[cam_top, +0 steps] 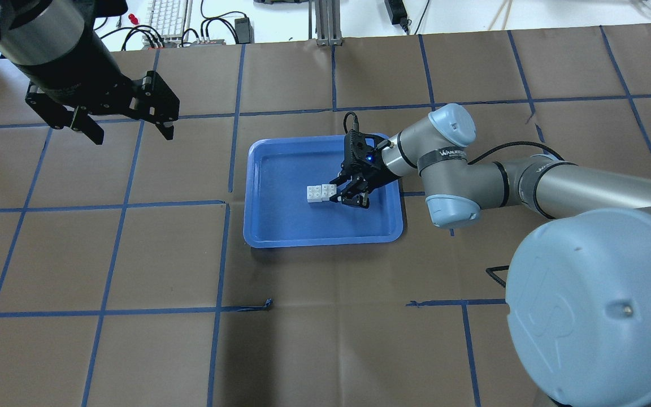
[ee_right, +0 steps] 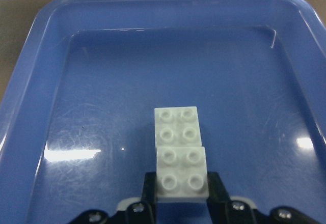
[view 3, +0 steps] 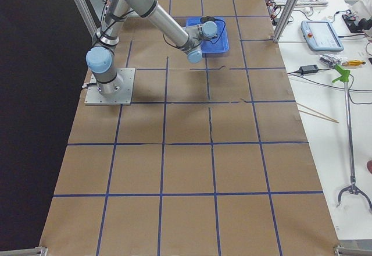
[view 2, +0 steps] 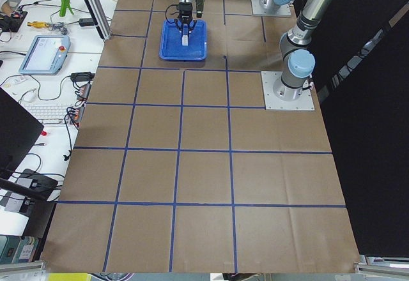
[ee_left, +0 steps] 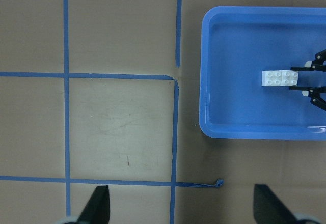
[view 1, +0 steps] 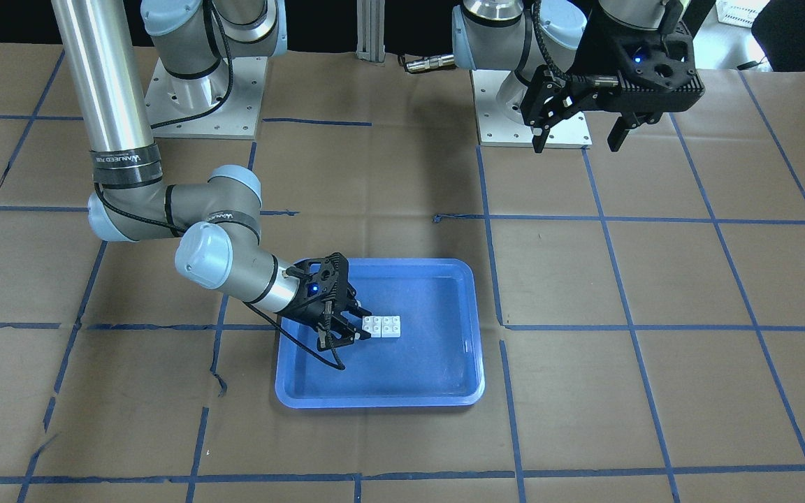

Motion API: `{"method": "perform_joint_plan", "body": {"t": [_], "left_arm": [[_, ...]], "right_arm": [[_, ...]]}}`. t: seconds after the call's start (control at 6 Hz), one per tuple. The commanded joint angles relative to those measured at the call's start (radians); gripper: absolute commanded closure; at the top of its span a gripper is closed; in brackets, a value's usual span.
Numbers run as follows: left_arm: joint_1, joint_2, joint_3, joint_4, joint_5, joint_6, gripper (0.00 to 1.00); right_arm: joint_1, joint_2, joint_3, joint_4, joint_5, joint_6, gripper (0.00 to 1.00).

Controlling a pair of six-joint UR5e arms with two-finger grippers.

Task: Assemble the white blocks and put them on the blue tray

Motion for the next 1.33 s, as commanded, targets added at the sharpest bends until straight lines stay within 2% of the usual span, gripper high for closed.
{"method": "perform_joint_plan", "body": {"t": [0.0,0.17,0.5,1.17], "left_arm": [[0.002,0.000,0.000,0.006,-0.002,0.000,0.01],[0.002,0.000,-0.002,0.002,0.000,0.000,0.01],[-0.001,0.000,0.003,0.003,0.000,0.000,0.01],[-0.001,0.000,0.000,0.006,0.000,0.000,0.01]], "right_arm": [[0.000,0.000,0.000,0.000,0.000,0.000,0.63],[0.000,0.000,0.000,-0.002,0.000,0.000,0.62],[0.000,0.005,-0.002,-0.002,0.002,0.000,0.53],[0.000,0.005,-0.005,-0.003,0.002,0.000,0.47]]}}
